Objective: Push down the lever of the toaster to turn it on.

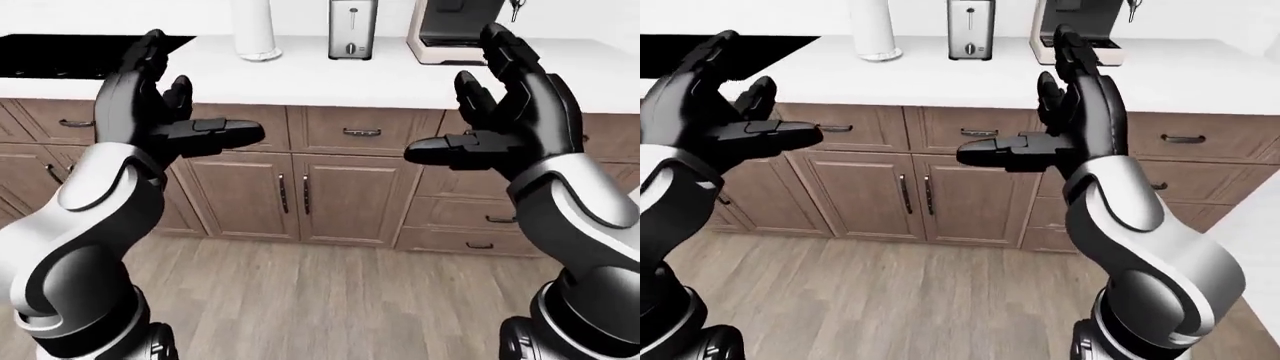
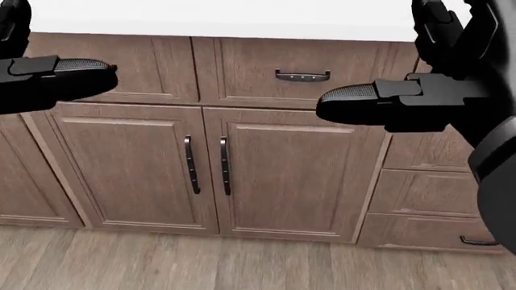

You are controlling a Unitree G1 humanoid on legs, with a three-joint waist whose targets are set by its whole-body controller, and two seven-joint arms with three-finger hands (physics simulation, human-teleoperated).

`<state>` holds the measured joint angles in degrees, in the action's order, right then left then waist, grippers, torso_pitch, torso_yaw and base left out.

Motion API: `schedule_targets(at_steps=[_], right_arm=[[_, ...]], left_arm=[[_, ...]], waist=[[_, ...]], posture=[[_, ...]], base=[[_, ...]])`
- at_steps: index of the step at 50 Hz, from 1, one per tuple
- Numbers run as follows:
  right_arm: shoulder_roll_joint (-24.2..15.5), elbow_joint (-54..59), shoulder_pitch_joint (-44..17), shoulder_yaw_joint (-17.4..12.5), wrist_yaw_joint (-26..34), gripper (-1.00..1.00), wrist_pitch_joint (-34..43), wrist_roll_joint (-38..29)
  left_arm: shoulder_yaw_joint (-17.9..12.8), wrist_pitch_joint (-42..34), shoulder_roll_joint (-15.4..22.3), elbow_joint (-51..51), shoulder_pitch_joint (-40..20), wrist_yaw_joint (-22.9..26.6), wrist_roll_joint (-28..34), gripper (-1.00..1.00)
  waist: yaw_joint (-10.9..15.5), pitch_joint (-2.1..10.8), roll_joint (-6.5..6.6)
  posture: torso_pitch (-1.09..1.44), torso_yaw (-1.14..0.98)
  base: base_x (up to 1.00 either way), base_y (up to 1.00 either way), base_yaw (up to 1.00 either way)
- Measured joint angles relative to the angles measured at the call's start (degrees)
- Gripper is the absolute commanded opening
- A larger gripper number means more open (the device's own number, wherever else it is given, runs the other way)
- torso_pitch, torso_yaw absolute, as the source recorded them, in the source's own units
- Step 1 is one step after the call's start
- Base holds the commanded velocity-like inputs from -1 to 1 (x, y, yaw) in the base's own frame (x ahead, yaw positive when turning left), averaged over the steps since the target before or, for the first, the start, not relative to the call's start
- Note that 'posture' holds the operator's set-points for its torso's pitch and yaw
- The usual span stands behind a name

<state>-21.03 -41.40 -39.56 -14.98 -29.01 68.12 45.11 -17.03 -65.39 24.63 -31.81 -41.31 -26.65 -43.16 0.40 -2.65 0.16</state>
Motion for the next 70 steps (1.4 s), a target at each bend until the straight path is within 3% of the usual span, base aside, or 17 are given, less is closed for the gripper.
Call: schedule_targets(at_steps=[6, 9, 12, 15, 18, 22, 28, 32, 37, 42, 45, 48, 51, 59, 61, 64, 70], right_arm=[[0.2, -0.96, -0.2, 0.03, 0.42, 1.0, -0.37, 0.12], [0.02, -0.51, 0.15, -0.83, 0.16, 1.0, 0.02, -0.11], [-0.1, 0.05, 0.29, -1.14, -0.31, 1.0, 0.43, -0.57], [-0.14, -0.22, -0.05, -0.65, -0.07, 1.0, -0.08, -0.81], [-0.01, -0.69, -0.43, -0.61, 0.2, 1.0, -0.29, -0.57], [0.69, -0.15, 0.12, 0.66, 0.5, 1.0, 0.66, 0.2], [0.26, -0.94, -0.57, -0.16, 0.48, 1.0, 0.26, -0.17], [0.25, -0.93, -0.78, -0.08, 0.6, 1.0, -0.13, -0.29], [0.16, 0.13, 0.3, -0.49, 0.31, 1.0, 0.68, -1.2], [0.18, -0.87, -0.34, -0.77, 0.47, 1.0, 0.35, -1.02], [0.08, -0.69, -0.54, -0.78, 0.46, 1.0, 0.28, -1.07], [0.88, -0.45, 0.14, 0.34, 0.72, 1.0, 0.66, -0.74], [0.67, -0.24, 0.0, 0.51, 1.03, 1.0, 1.3, -0.16], [0.35, -0.95, -0.88, -0.29, 0.81, 1.0, 0.24, -0.43], [0.26, -0.45, -0.02, -0.79, 0.7, 1.0, 0.35, -0.62], [0.21, 0.36, 0.47, -0.95, 0.36, 1.0, 0.94, -1.13], [0.01, -0.73, -0.49, -0.98, 0.43, 1.0, 0.16, -0.7]], left_arm=[[-0.6, 0.97, 0.14, -0.86, 0.22, 0.26, 0.67, 1.0], [0.15, 0.31, -0.39, -0.74, 0.05, 0.33, 0.33, 1.0], [0.83, 0.17, -0.46, -0.65, 0.11, 0.78, -0.15, 1.0], [0.38, 0.23, -0.31, -0.5, -0.08, 0.83, -0.03, 1.0], [-0.29, 0.25, -0.15, -0.87, -0.39, 0.5, 0.13, 1.0], [-0.72, 0.12, 0.04, 0.07, 0.87, 0.21, 0.83, 1.0], [-0.71, 0.48, 0.27, -0.75, -0.18, 0.37, 0.65, 1.0], [-0.72, 1.08, 0.44, -0.39, -0.28, 0.61, 0.84, 1.0], [0.58, -0.17, -0.39, 0.11, 0.37, 0.85, -0.03, 1.0], [-0.11, 0.49, 0.05, -0.71, -0.4, 0.75, 0.04, 1.0], [-0.12, 0.87, 0.12, -0.78, -0.62, 0.74, 0.1, 1.0], [-1.0, 0.1, 0.24, -0.53, 0.14, 0.13, 0.01, 1.0], [-0.83, -0.23, 0.39, 0.19, 0.31, -0.2, 0.46, 1.0], [-1.15, 0.14, 0.57, -1.03, -0.94, -0.48, -0.23, 1.0], [-0.15, 0.16, 0.0, -0.82, -0.12, -0.32, -0.44, 1.0], [0.75, -0.36, -0.03, -0.2, 0.19, 0.19, -0.91, 1.0], [-0.29, 0.34, 0.38, -0.72, -0.71, 0.1, -0.57, 1.0]], waist=[[-0.13, -0.25, -1.49], [-0.56, -0.35, -0.28], [-0.4, 0.19, -0.68], [-0.37, 0.01, 0.34], [-0.71, -0.1, 3.15], [0.32, -0.65, 3.05], [0.33, -0.46, -0.12], [0.68, 0.06, -3.98], [-0.37, -0.27, -3.14], [-0.67, -0.53, 0.4], [-1.21, -0.16, 3.55], [-0.07, -0.85, 3.15], [0.24, -0.14, 2.59], [0.87, 0.3, -3.34], [0.09, -0.5, -2.28], [-0.47, -0.42, -2.38], [-0.99, -0.52, 1.27]], posture=[[0.0, 0.0], [0.0, 0.0], [0.0, 0.0], [0.0, 0.0], [0.0, 0.0], [0.0, 0.0], [0.0, 0.0], [0.0, 0.0], [0.0, 0.0], [0.0, 0.0], [0.0, 0.0], [0.0, 0.0], [0.0, 0.0], [0.0, 0.0], [0.0, 0.0], [0.0, 0.0], [0.0, 0.0]], base=[[0.14, 0.0, 0.0], [0.13, 0.0, 0.0], [0.14, 0.0, 0.0], [0.14, 0.0, 0.0], [0.15, 0.0, 0.0], [0.17, 0.0, 0.0], [0.23, 0.0, 0.0], [0.23, 0.0, 0.0], [0.23, 0.0, 0.0], [0.24, 0.0, 0.0], [0.23, 0.0, 0.0], [0.23, 0.0, 0.0], [0.23, 0.0, 0.0], [0.23, 0.0, 0.0], [0.23, 0.0, 0.0], [0.23, 0.0, 0.0], [0.25, 0.0, 0.0]])
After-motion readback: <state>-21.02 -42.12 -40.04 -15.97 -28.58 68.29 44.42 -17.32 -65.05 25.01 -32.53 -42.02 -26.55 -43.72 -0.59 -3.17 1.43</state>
